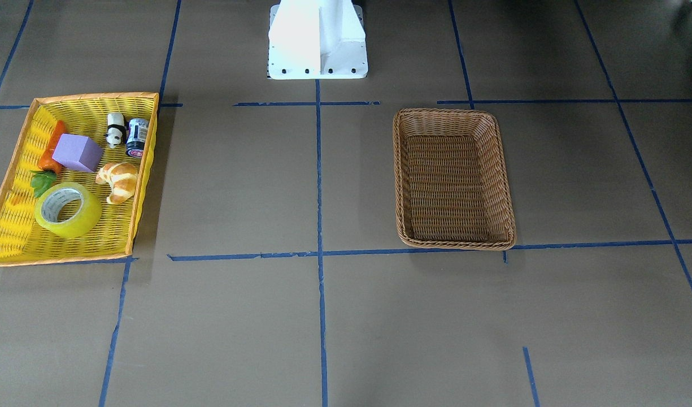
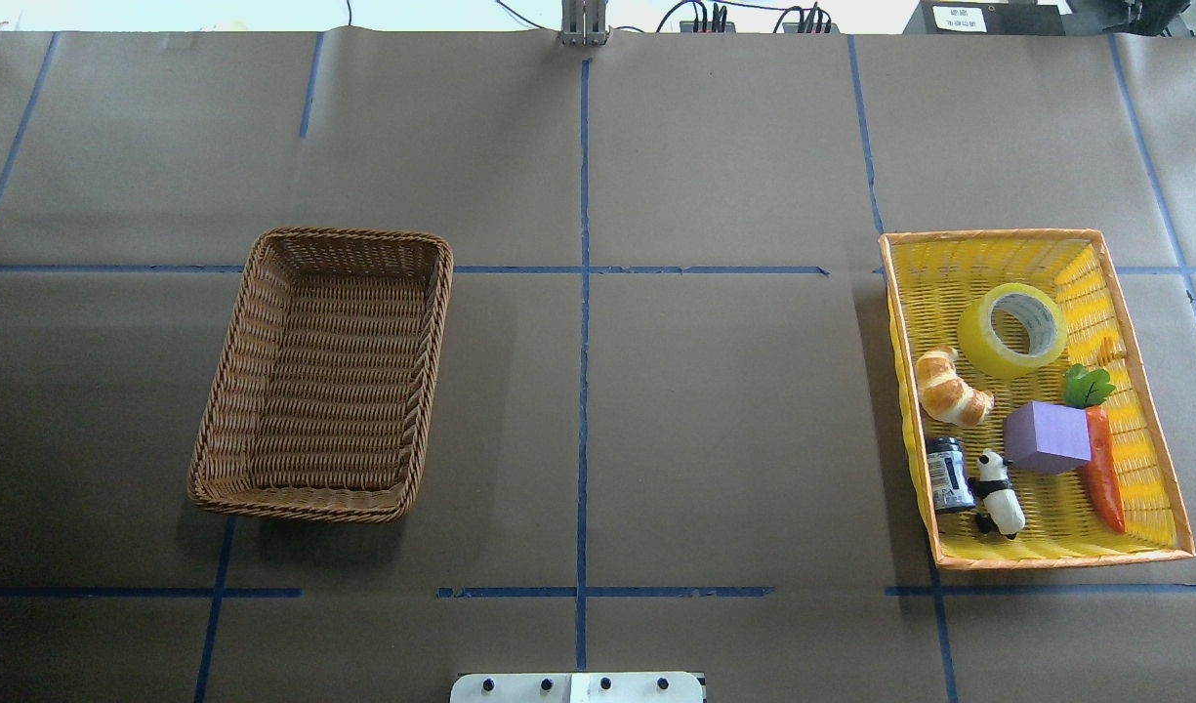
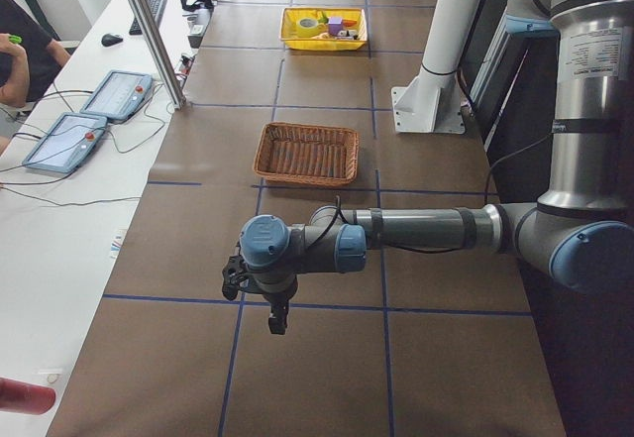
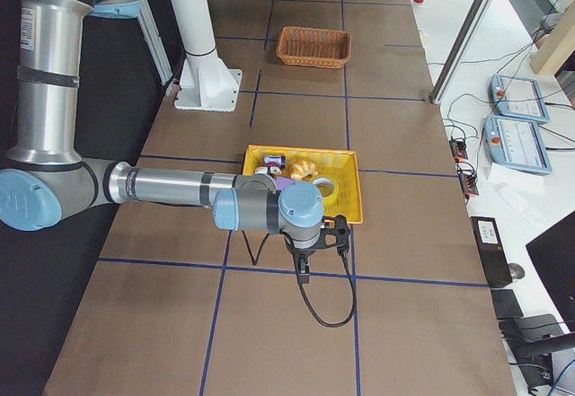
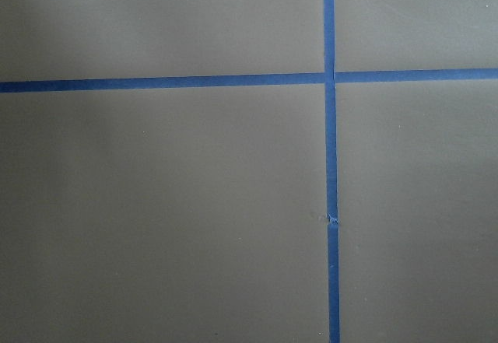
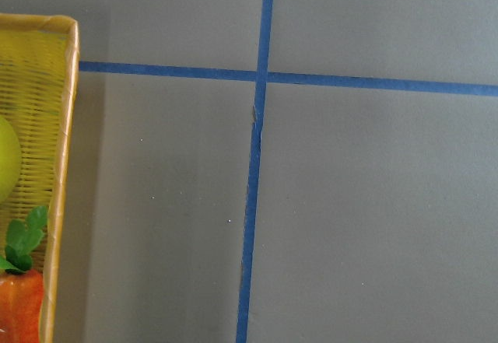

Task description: Move tape to another basket

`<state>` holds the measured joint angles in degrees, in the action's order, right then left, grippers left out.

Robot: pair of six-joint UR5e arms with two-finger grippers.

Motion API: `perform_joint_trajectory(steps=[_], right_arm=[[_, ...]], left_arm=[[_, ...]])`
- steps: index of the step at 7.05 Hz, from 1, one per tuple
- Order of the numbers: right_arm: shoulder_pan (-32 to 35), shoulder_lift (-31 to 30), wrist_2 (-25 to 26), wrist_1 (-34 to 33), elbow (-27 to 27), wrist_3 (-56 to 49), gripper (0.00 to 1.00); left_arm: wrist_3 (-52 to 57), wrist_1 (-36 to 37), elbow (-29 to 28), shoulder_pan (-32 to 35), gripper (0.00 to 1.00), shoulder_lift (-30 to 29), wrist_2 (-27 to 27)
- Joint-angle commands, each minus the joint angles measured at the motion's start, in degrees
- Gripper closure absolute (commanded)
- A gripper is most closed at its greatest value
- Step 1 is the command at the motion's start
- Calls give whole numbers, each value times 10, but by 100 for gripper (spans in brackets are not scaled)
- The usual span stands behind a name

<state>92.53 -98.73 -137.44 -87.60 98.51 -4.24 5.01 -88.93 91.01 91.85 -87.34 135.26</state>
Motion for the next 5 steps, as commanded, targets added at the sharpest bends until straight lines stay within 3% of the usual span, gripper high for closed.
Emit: perform_joint_trajectory(steps=[1,3,5], right_arm=[[-9,25,0,-3,39,22,0],[-16,39,-12,0,79,39,0],[-107,66,-29,1,107,198,0]], left_arm=[[-1,0,2,0,0,1,0],[-1,-1,7,1,0,1,1],[-1,-1,7,1,0,2,1]])
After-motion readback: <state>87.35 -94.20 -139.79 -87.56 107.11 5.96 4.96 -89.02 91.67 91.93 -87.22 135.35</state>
